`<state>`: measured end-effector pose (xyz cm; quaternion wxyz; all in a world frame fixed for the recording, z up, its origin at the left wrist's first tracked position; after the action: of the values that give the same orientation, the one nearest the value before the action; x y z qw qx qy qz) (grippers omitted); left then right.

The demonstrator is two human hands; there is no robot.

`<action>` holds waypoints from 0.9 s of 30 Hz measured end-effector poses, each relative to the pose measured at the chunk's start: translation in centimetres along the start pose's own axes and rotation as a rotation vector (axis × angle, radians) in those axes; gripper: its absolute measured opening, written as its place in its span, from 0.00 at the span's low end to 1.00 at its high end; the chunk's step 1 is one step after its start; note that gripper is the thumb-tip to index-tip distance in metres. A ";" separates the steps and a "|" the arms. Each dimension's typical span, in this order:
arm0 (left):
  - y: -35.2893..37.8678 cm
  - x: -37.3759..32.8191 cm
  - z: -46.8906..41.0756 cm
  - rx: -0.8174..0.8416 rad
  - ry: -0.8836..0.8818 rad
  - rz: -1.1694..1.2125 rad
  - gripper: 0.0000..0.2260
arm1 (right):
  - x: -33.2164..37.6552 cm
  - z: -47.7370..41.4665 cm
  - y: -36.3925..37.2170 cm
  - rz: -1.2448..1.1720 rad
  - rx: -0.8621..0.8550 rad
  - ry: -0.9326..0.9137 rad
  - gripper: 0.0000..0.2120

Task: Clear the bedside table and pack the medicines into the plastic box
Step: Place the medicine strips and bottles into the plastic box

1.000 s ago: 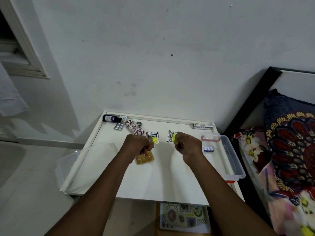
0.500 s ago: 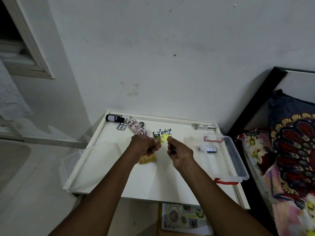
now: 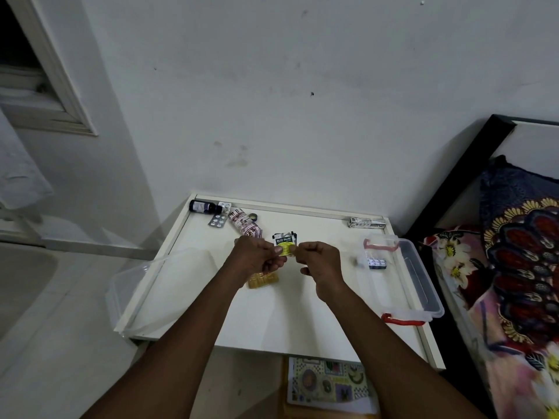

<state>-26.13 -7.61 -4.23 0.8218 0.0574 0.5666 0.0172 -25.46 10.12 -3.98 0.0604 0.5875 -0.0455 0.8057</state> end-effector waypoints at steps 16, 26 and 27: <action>3.7 1.8 -1.6 -0.131 0.346 -1.098 0.08 | -0.1 -0.8 -1.8 0.819 0.046 -0.576 0.03; 4.7 0.4 -0.8 -0.067 0.575 -0.978 0.05 | -0.9 -1.6 -1.9 0.878 0.064 -0.562 0.03; 4.7 0.4 -0.7 -0.064 0.583 -0.981 0.04 | -1.0 -1.6 -1.8 0.884 0.068 -0.564 0.04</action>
<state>-26.43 -2.87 -4.32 0.5446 -0.2443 0.7293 -0.3343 -26.41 12.07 -5.47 -0.3189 0.7080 -0.2773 0.5659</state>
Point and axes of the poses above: each hand's wrist, its own z-axis away from the middle knuckle, its own y-axis out of the palm, x = y × z, the point moved 7 cm from there along -z, towards the middle knuckle, and after that the axes turned 1 degree about z, right-handed, at the moved point
